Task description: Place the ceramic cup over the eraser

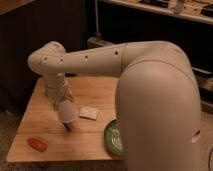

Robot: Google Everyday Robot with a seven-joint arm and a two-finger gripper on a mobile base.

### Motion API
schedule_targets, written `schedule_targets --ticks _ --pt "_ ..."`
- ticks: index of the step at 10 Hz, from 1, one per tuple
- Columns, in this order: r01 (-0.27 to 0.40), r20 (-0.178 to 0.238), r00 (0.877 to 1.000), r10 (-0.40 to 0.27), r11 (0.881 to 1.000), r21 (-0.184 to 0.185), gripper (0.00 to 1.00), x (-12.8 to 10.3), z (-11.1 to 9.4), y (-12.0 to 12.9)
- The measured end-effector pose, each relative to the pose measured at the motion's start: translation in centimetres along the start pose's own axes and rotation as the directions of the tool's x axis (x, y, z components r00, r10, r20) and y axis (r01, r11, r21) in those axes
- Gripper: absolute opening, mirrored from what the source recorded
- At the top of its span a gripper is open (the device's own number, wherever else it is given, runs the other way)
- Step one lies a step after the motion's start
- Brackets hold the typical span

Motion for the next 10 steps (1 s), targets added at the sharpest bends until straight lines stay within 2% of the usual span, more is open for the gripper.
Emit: schedule_targets --ticks 10 --pt "0.002 0.0 1.0 -0.002 1.0 -0.002 0.05 -0.6 2.0 -0.1"
